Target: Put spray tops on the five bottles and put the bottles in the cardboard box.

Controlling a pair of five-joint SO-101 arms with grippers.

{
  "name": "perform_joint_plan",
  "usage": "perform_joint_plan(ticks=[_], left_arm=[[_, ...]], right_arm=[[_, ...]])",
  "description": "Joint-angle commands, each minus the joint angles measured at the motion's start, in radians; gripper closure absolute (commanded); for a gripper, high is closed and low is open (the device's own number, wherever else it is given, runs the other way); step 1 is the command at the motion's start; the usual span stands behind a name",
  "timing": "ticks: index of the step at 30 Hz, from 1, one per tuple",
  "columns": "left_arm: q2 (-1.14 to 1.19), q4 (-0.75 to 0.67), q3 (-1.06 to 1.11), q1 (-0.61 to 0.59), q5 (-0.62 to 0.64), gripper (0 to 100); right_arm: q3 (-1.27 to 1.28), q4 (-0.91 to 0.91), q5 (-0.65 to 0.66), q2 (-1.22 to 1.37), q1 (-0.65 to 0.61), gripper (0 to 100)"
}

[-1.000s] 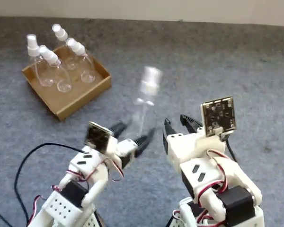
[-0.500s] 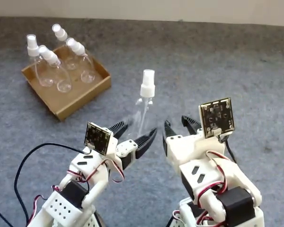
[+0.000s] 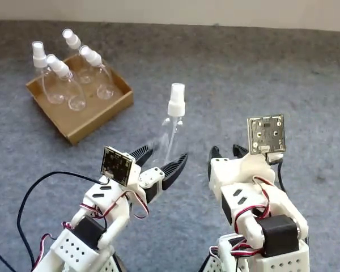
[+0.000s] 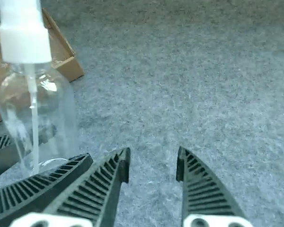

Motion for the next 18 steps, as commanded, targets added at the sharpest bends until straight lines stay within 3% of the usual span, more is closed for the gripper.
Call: perform_joint_plan(ticks=[1, 8, 13, 18], left_arm=[[-0.013, -0.020, 0.024, 0.002, -0.006, 88], [-0.013, 0.140, 0.024, 0.004, -0.253, 88], [-0.013, 0.146, 0.024, 0.004, -0.273, 88], [-0.013, 0.147, 0.024, 0.004, -0.273, 88]], right_arm=[[-0.010, -0.007, 0.009, 0.001, 0.021, 85.8], [0.047, -0.007, 0.034, 0.001, 0.105, 85.8], [0.081, -0.008, 0.247, 0.001, 0.217, 85.8], [0.200, -0.127, 0.354, 0.001, 0.274, 85.8]])
